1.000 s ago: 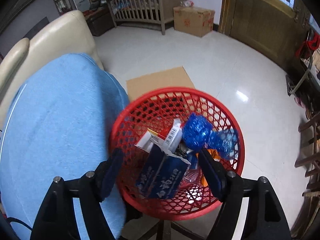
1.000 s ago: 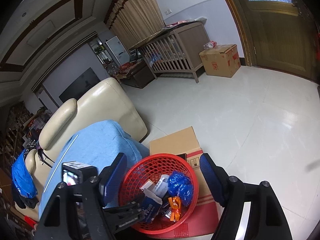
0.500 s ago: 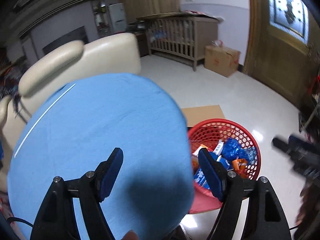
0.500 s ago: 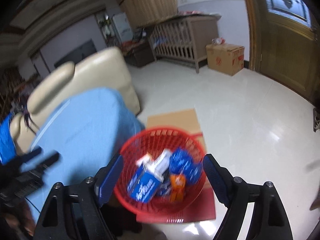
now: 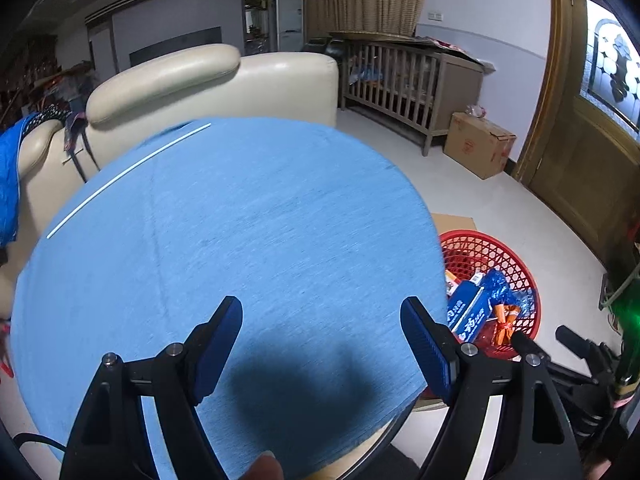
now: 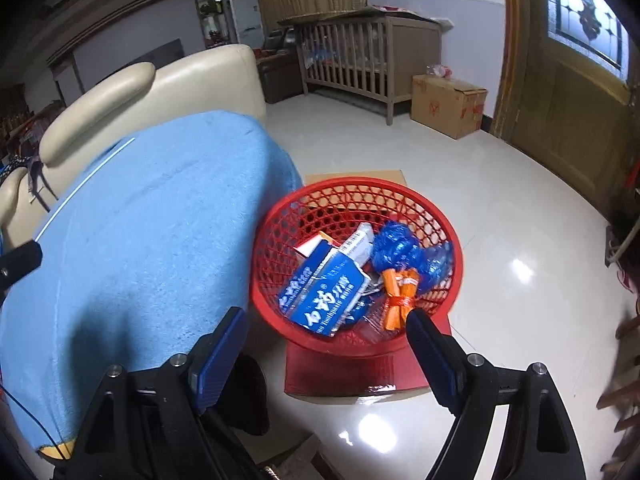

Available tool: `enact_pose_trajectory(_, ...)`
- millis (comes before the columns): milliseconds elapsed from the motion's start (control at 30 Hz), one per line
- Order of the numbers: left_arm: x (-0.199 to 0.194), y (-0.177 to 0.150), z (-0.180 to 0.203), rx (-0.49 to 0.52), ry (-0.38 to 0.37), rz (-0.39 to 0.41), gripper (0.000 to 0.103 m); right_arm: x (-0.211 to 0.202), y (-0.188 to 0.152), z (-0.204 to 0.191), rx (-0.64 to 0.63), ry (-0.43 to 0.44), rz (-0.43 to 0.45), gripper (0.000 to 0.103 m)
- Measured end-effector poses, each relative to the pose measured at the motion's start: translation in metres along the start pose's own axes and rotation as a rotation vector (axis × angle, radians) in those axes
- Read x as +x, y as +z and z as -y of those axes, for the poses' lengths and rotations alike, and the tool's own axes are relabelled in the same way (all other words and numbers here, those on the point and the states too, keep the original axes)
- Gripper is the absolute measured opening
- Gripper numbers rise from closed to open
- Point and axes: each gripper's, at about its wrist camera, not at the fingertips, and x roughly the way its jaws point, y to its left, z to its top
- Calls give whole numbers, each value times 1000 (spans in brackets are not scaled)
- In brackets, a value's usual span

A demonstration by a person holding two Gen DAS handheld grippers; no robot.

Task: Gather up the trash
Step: 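Open the left tool and withdraw both tools from the basket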

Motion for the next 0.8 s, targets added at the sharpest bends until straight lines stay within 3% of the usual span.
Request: enact_pose_trajectory(800, 6, -6, -4, -32, -9, -21, 82, -1, 10, -5, -2, 18, 8, 84)
